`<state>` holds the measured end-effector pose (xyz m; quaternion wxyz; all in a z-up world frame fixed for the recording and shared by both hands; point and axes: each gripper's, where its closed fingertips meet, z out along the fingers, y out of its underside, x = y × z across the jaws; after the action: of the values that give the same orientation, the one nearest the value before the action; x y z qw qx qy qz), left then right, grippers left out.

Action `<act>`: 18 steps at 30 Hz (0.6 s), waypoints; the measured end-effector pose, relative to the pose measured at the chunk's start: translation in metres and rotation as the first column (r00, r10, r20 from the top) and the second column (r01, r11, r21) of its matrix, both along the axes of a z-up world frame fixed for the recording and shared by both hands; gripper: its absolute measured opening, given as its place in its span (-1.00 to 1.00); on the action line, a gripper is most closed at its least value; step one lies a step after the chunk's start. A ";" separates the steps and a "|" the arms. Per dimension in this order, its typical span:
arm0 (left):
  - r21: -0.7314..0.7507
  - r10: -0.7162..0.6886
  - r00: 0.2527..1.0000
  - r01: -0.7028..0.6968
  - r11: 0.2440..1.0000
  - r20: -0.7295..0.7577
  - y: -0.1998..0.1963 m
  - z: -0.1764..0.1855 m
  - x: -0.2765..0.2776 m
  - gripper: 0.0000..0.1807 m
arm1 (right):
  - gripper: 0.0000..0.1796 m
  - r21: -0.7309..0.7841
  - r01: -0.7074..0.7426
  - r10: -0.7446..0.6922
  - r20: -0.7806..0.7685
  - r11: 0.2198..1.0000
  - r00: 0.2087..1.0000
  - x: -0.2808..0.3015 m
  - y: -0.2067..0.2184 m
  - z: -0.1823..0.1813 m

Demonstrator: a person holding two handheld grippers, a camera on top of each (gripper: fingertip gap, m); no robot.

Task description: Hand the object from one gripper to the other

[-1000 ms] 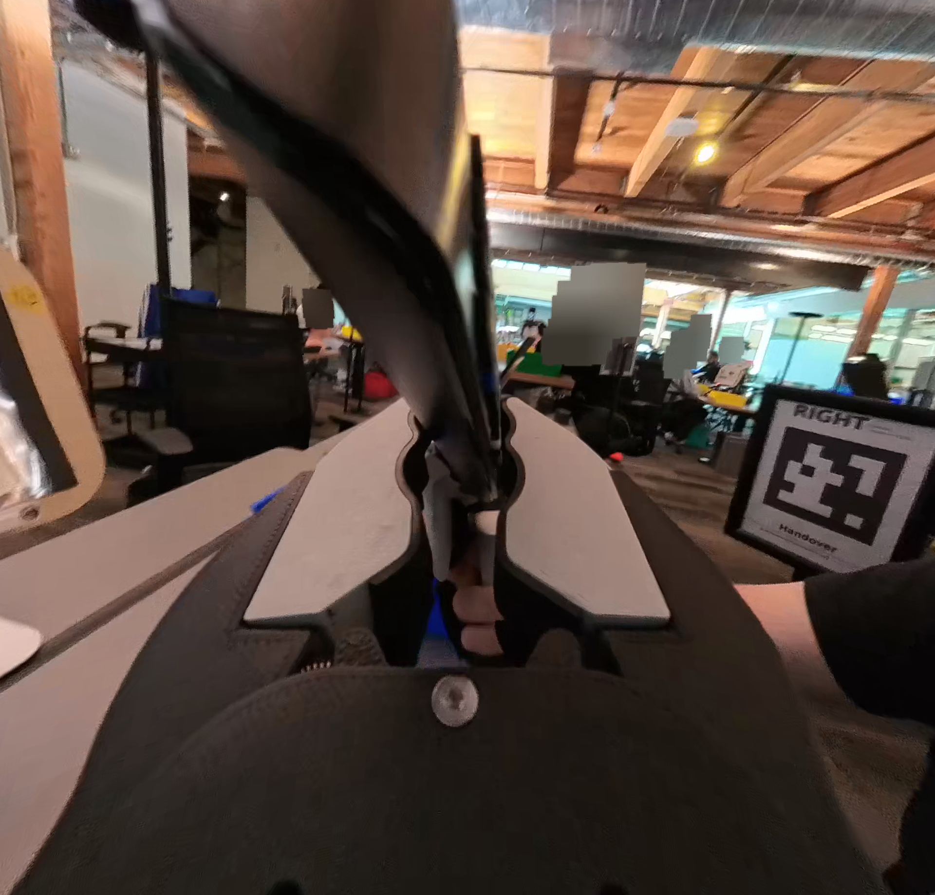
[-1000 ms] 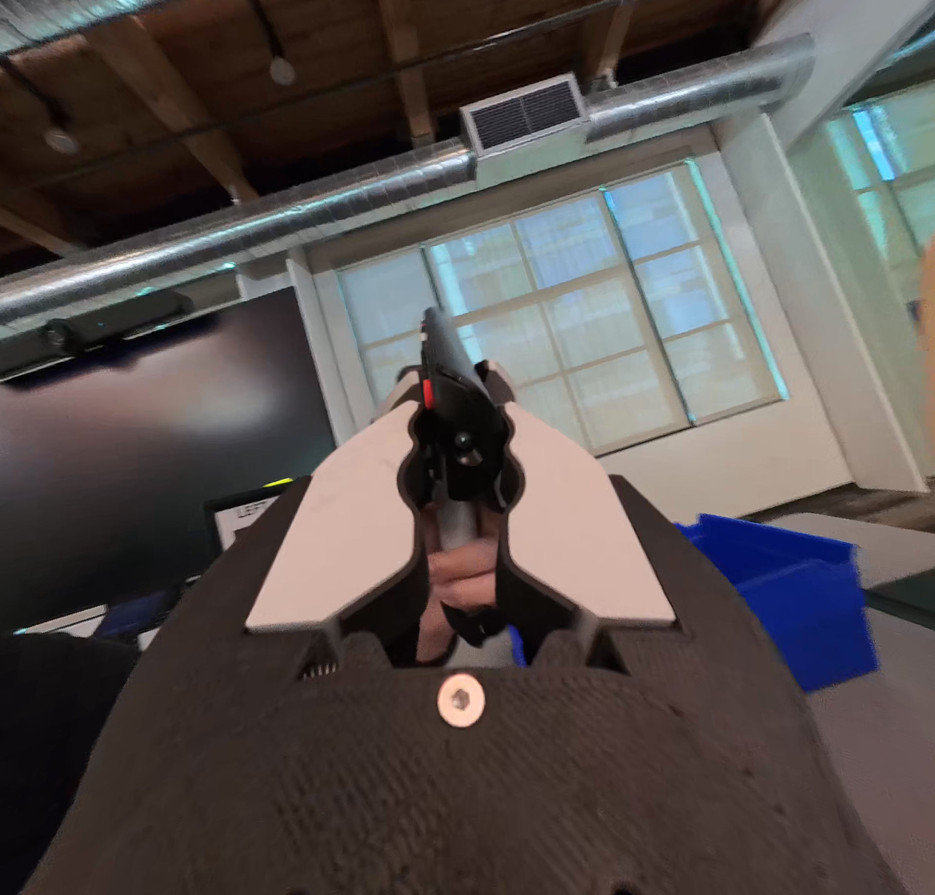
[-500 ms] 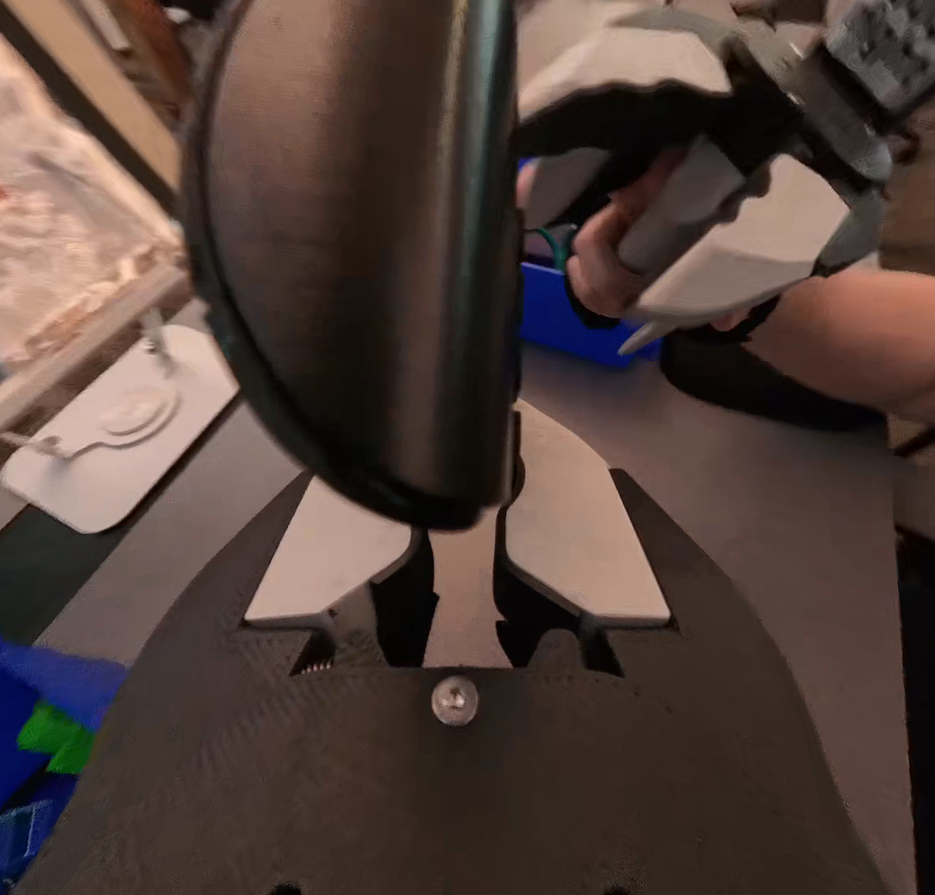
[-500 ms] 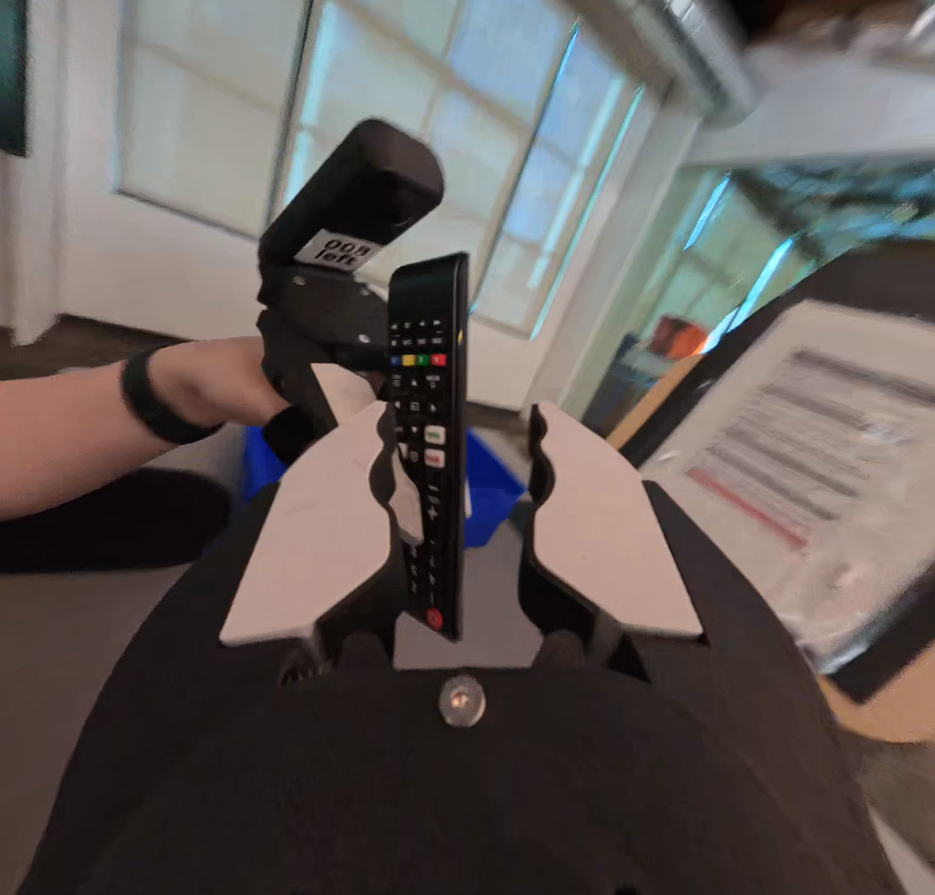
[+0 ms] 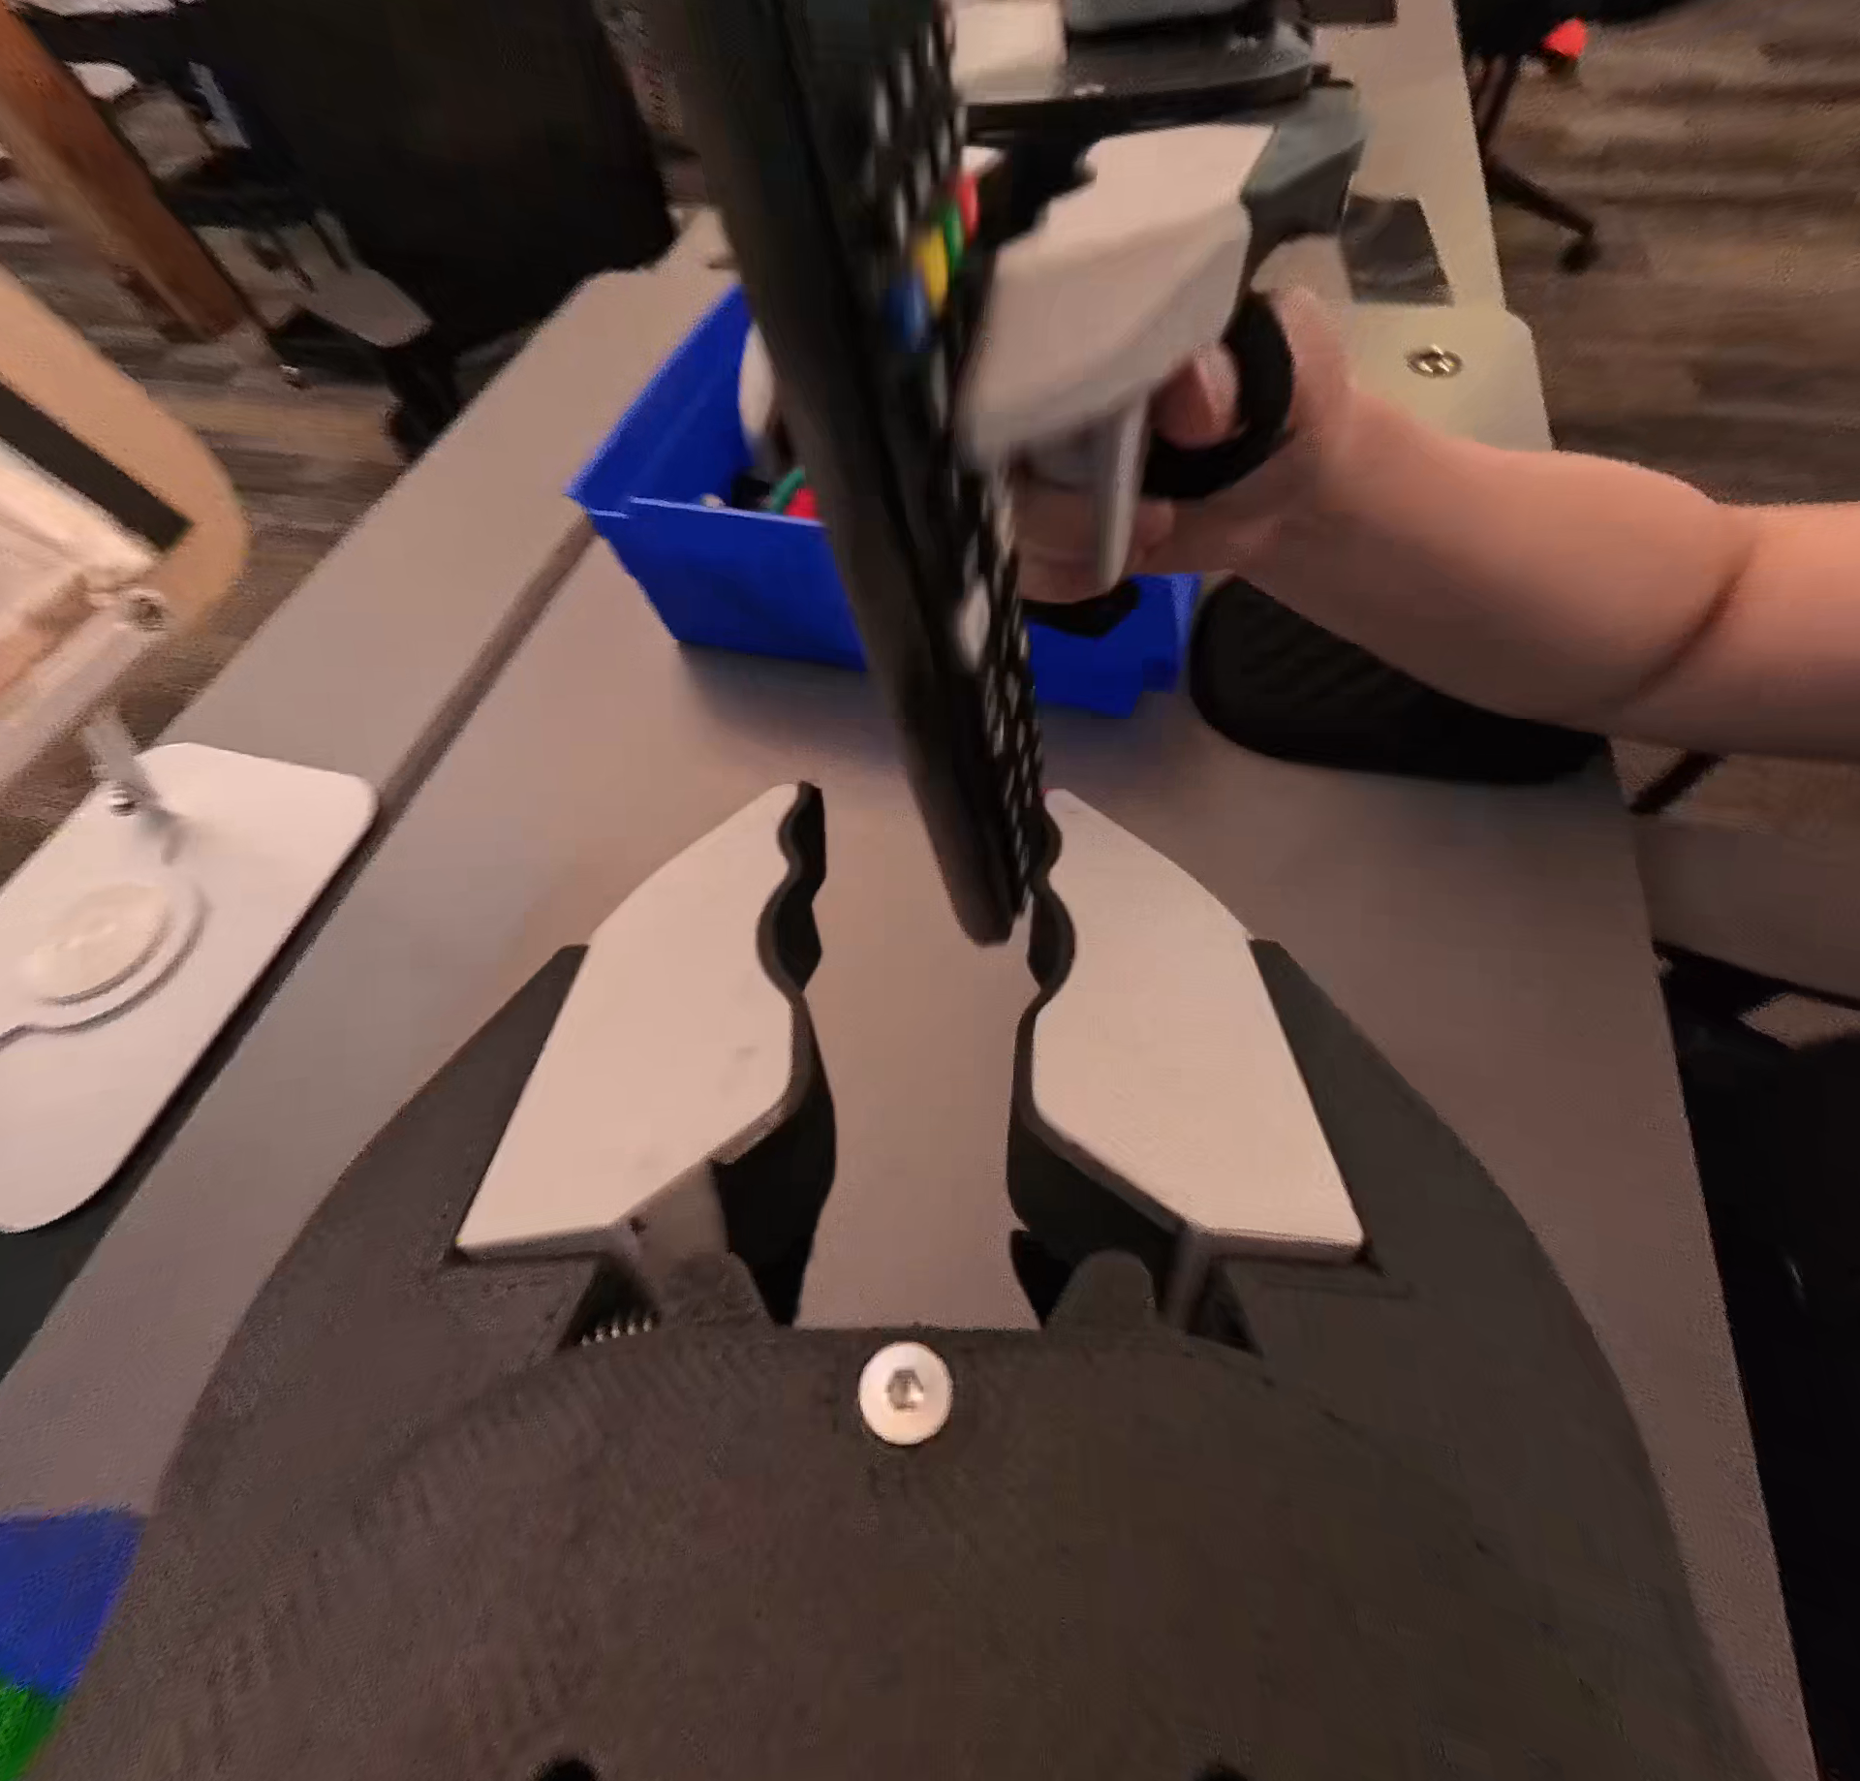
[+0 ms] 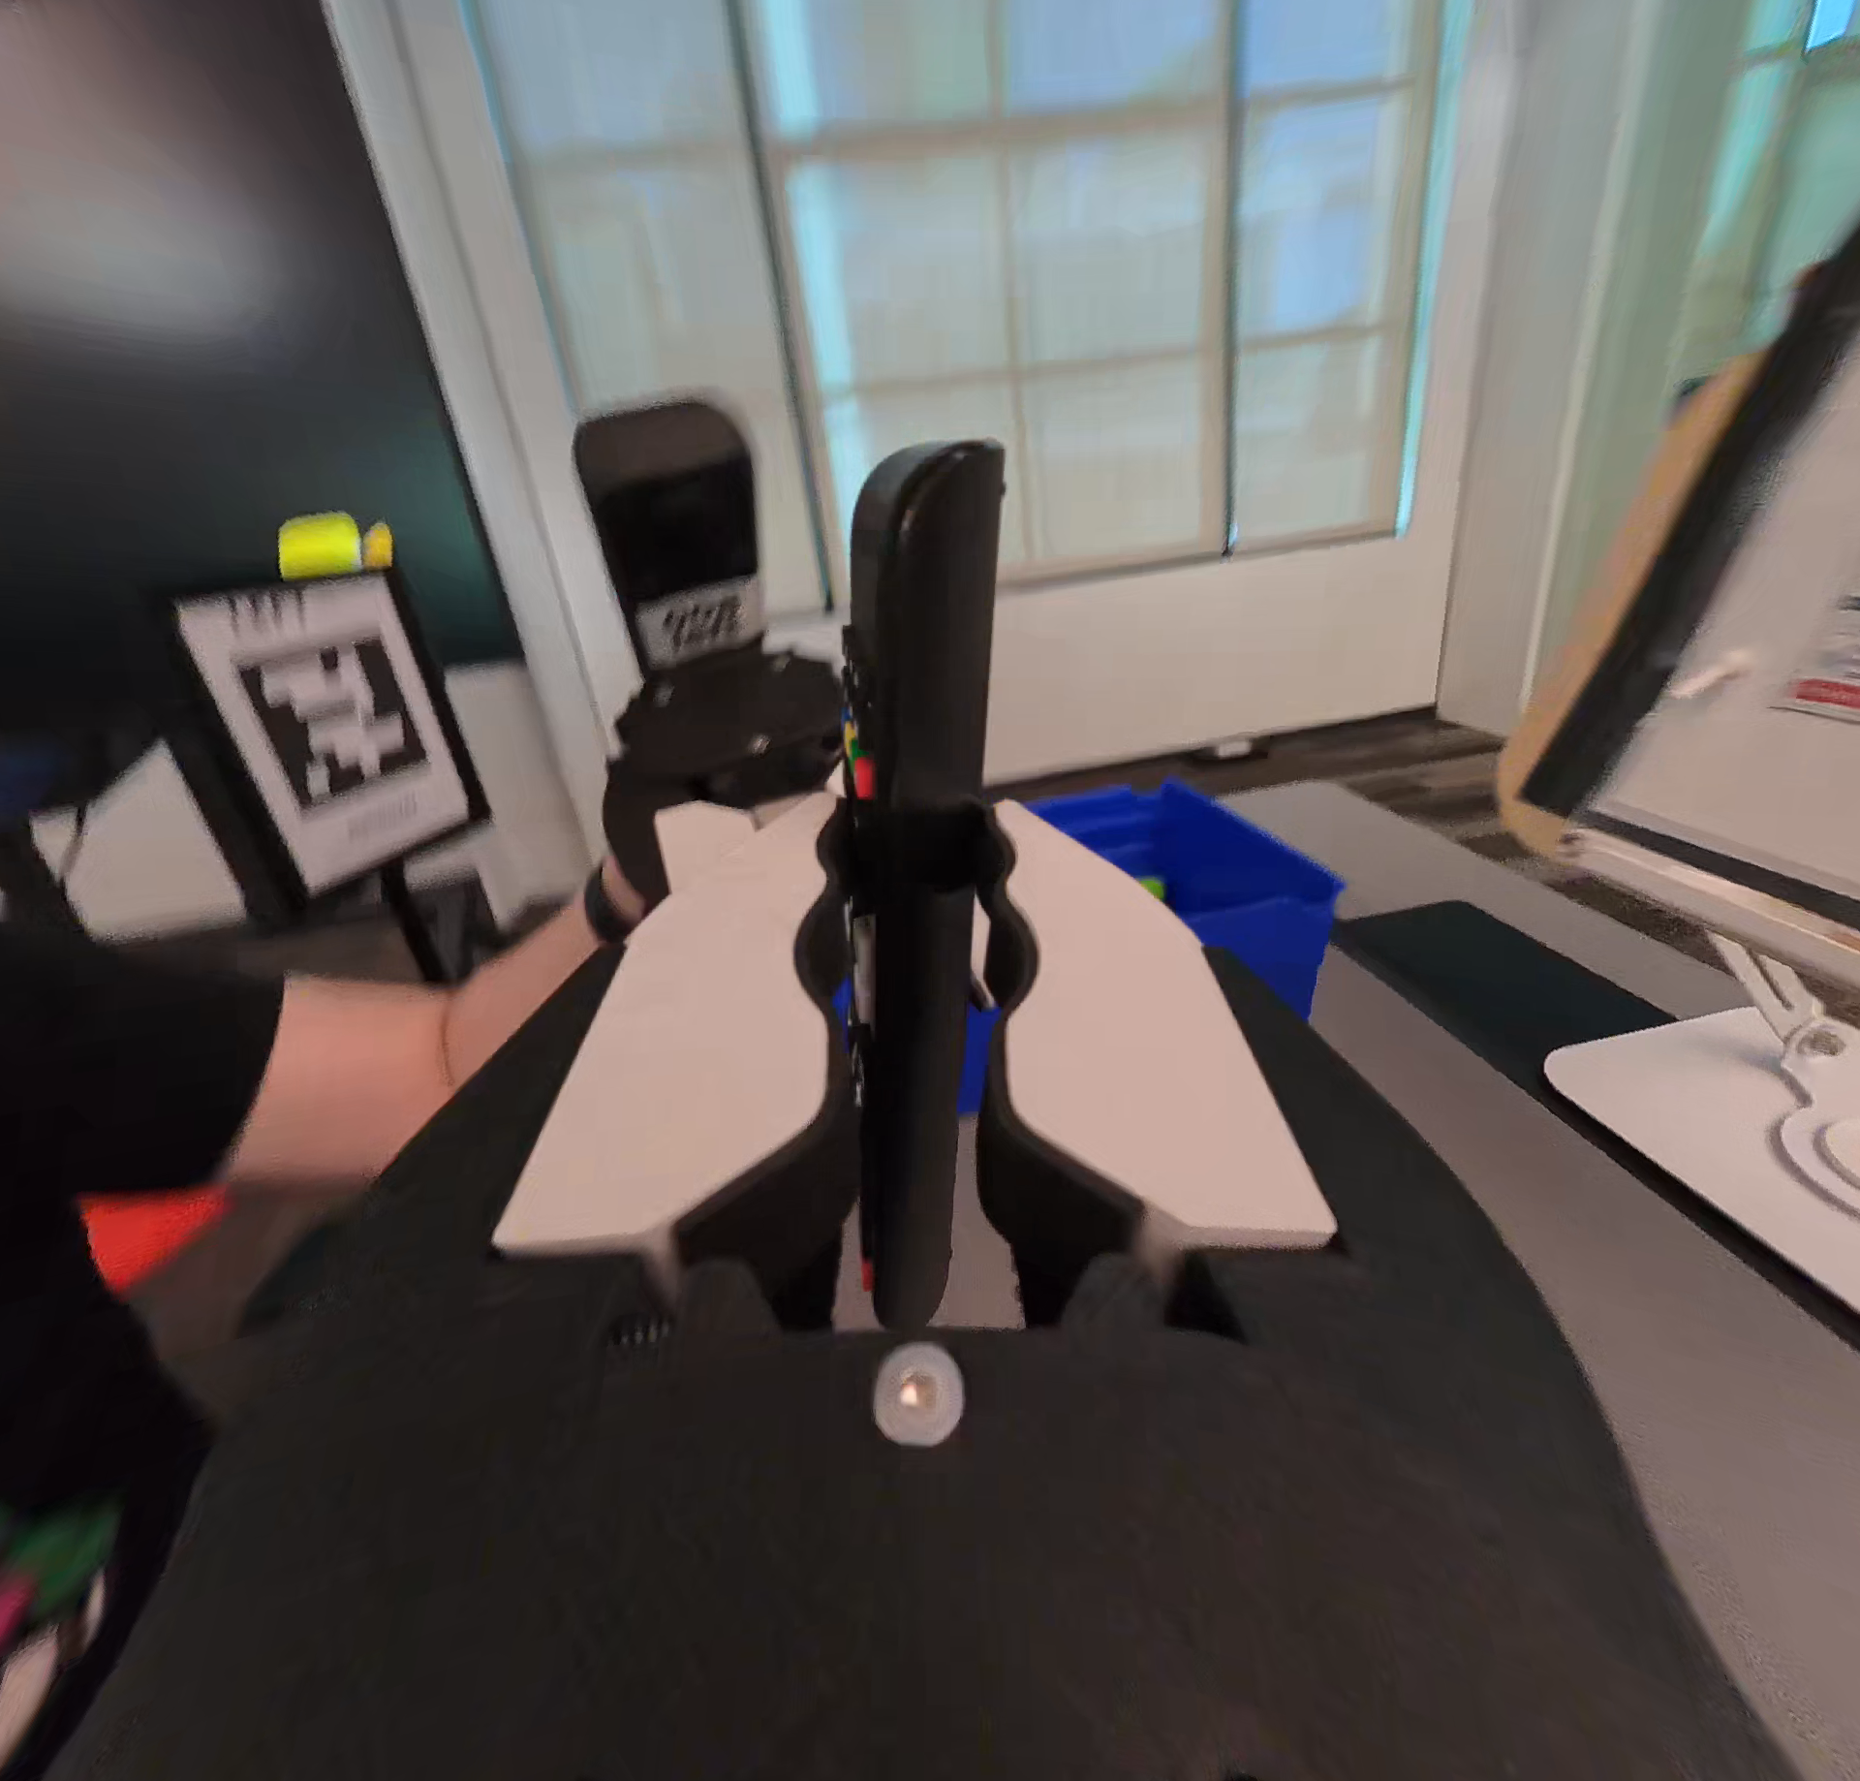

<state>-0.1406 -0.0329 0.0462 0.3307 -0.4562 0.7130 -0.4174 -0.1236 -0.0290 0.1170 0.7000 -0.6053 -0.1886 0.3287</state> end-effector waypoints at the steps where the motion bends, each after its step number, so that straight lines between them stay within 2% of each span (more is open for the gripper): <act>1: 0.002 0.042 0.999 -0.042 0.999 0.024 0.009 0.007 -0.002 -0.54 | -0.74 0.009 0.031 -0.030 -0.100 0.999 0.995 0.016 0.000 0.008; 3: 0.003 0.122 0.989 -0.123 0.992 0.085 0.025 0.022 -0.006 -0.49 | -0.74 0.010 0.059 -0.053 -0.303 0.998 0.952 0.046 -0.002 0.020; 5: -0.028 0.172 0.973 -0.170 0.985 0.156 0.034 0.039 -0.011 -0.50 | -0.74 0.010 0.016 -0.010 -0.476 1.000 0.879 0.066 -0.004 0.024; 7: -0.073 0.216 0.952 -0.204 0.976 0.216 0.040 0.054 -0.015 -0.51 | -0.74 0.012 -0.037 0.037 -0.570 0.999 0.821 0.074 -0.004 0.022; 8: -0.092 0.233 0.942 -0.217 0.972 0.240 0.042 0.060 -0.018 -0.52 | -0.74 -0.005 -0.026 0.019 -0.568 1.000 0.823 0.074 0.000 0.018; 10: -0.133 0.271 0.920 -0.243 0.961 0.282 0.044 0.071 -0.021 -0.51 | -0.74 -0.042 0.096 -0.105 -0.428 0.994 0.898 0.066 0.009 0.007; 11: -0.161 0.289 0.907 -0.250 0.955 0.305 0.044 0.077 -0.022 -0.48 | -0.74 -0.026 0.215 -0.213 -0.289 0.976 0.933 0.062 0.013 0.002; 12: -0.196 0.308 0.892 -0.254 0.947 0.332 0.043 0.083 -0.022 -0.43 | -0.74 0.023 0.345 -0.340 -0.121 0.938 0.933 0.059 0.017 -0.002; 13: -0.231 0.322 0.877 -0.252 0.940 0.357 0.041 0.087 -0.022 -0.41 | -0.73 0.099 0.461 -0.467 0.048 0.882 0.883 0.056 0.019 -0.005; 15: -0.267 0.342 0.858 -0.252 0.930 0.382 0.033 0.090 -0.018 -0.27 | -0.73 0.325 0.582 -0.665 0.305 0.745 0.681 0.045 0.017 -0.004; 17: -0.246 0.358 0.857 -0.281 0.928 0.372 0.027 0.085 -0.012 -0.16 | -0.73 0.540 0.565 -0.781 0.406 0.624 0.474 0.027 0.011 0.002; 18: -0.228 0.361 0.858 -0.293 0.928 0.365 0.023 0.081 -0.009 -0.13 | -0.73 0.617 0.527 -0.811 0.430 0.585 0.397 0.016 0.009 0.003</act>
<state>-0.1494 -0.0095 0.1276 0.4967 -0.5015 0.5050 -0.4968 -0.1081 -0.0199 0.1198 0.7538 -0.5523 -0.2228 -0.2778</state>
